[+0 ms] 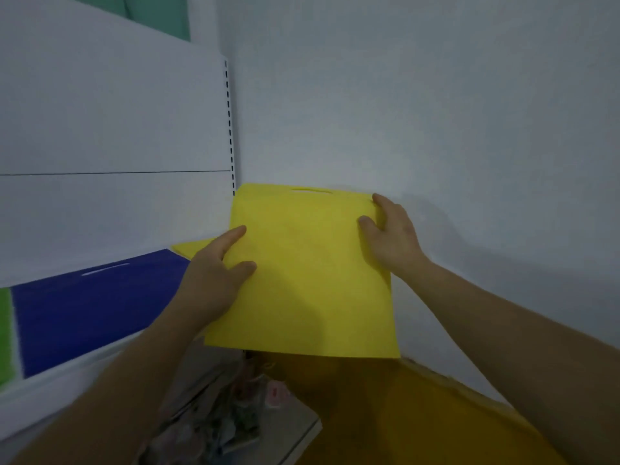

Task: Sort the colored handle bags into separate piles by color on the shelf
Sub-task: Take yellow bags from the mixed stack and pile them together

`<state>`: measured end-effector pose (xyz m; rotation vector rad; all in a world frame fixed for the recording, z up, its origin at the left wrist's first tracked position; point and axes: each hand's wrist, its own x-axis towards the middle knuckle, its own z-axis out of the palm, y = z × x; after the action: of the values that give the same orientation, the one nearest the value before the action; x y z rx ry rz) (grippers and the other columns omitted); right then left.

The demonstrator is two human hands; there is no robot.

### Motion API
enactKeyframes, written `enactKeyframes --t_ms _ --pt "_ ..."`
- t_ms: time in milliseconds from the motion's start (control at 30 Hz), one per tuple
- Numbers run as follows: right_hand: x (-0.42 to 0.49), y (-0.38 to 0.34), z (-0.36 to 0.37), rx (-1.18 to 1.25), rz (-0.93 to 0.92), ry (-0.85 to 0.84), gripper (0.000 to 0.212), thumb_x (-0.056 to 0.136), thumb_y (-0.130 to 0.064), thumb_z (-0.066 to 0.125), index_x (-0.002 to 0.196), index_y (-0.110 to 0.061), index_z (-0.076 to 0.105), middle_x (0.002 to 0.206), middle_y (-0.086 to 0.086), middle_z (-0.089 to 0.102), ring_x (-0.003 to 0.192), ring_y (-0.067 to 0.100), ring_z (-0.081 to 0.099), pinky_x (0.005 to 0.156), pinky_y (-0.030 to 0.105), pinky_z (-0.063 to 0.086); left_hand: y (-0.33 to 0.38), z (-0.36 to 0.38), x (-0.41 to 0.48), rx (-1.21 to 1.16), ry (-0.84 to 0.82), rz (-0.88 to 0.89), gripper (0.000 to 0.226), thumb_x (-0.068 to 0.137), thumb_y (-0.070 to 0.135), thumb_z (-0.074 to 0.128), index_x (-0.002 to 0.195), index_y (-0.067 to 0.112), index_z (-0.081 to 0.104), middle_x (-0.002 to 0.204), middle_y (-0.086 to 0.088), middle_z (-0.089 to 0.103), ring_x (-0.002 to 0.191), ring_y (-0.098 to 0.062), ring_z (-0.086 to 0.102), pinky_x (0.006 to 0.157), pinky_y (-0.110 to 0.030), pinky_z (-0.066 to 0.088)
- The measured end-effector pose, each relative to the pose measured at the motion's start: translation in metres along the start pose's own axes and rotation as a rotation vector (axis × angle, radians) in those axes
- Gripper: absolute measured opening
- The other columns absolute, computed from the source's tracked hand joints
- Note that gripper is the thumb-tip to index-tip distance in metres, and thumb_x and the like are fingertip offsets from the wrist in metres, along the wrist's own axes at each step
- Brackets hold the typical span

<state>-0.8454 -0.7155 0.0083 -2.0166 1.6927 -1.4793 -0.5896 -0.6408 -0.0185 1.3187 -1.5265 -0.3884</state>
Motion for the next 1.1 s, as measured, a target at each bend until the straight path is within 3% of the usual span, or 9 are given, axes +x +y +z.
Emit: enactKeyframes --t_ms 133,567,1100 --pt "0.046 0.014 0.021 0.093 -0.035 -0.076 0.055 0.098 -0.031 0.048 0.148 -0.018 0.029 0.15 0.006 0.032 0.137 0.022 0.03 0.11 0.03 0.023 0.002 0.014 0.023 0.091 0.059 -0.056 0.058 0.092 0.017 0.058 0.143 0.031 0.035 0.148 0.0 0.036 0.121 -0.02 0.043 0.093 -0.032 0.038" --pt "0.117 -0.005 0.118 0.265 -0.22 -0.256 0.055 0.097 -0.026 0.051 0.148 -0.017 0.031 0.147 0.009 0.034 0.135 0.023 0.032 0.108 0.027 0.023 -0.015 -0.003 0.05 0.233 0.251 -0.213 0.057 0.091 0.015 0.058 0.143 0.026 0.037 0.146 -0.003 0.038 0.117 -0.02 0.045 0.089 -0.029 0.036" --pt "0.184 -0.014 0.206 0.003 -0.355 -0.47 0.056 0.098 -0.024 0.046 0.149 -0.014 0.024 0.146 0.017 0.027 0.128 0.034 0.039 0.1 0.033 0.034 -0.038 0.012 0.098 0.524 -0.018 -0.447 0.075 0.09 0.041 0.058 0.15 0.02 0.019 0.156 -0.004 0.021 0.139 -0.022 0.028 0.106 -0.03 0.028"
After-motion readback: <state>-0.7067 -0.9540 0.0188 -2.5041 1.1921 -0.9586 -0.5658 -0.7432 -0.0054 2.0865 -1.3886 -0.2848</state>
